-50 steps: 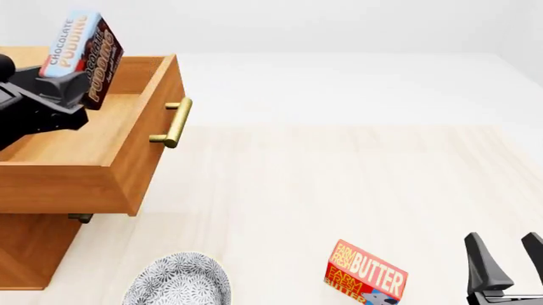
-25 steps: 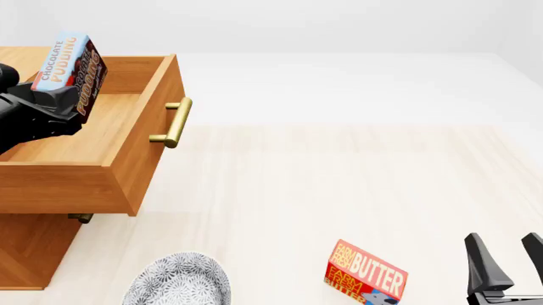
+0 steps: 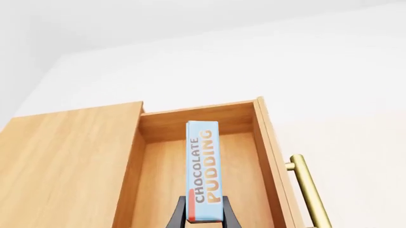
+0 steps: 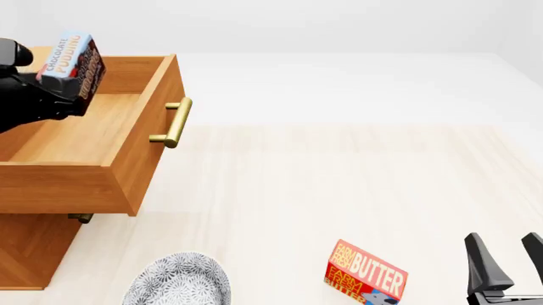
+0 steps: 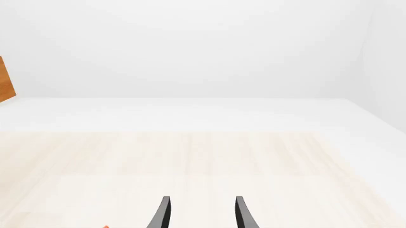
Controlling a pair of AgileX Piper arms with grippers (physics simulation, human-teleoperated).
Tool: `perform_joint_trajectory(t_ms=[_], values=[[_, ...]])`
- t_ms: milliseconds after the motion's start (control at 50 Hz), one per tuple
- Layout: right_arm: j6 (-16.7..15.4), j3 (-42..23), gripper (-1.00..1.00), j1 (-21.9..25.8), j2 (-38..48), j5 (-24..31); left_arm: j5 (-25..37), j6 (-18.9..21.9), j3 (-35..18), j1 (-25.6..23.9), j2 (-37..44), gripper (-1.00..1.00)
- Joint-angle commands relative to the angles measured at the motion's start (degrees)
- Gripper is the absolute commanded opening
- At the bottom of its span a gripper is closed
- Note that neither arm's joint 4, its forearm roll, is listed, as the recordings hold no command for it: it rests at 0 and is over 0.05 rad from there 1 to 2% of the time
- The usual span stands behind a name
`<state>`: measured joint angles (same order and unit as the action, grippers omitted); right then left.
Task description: Put the chocolate pudding in the top drawer of the cabinet and close it.
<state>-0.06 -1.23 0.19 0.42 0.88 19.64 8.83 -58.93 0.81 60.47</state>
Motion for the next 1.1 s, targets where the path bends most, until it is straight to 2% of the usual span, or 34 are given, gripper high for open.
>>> perform_joint_trajectory(t_ms=[20,220,440,1100], values=[[0.0,0.0,1.0,0.0,0.0,0.0,3.0,2.1,-3.5,1.5,3.0,-1.0],[0.0,0.0,1.0,0.0,0.0,0.0,3.6,3.0,-3.9,1.9,4.9,-1.0],[0.0,0.0,1.0,0.0,0.0,0.0,5.2,1.8,-4.9,2.0,5.6,-1.0],[0.0,0.0,1.0,0.0,-0.1,0.1,2.0,-0.6,-1.3,3.2,7.4,-1.0]])
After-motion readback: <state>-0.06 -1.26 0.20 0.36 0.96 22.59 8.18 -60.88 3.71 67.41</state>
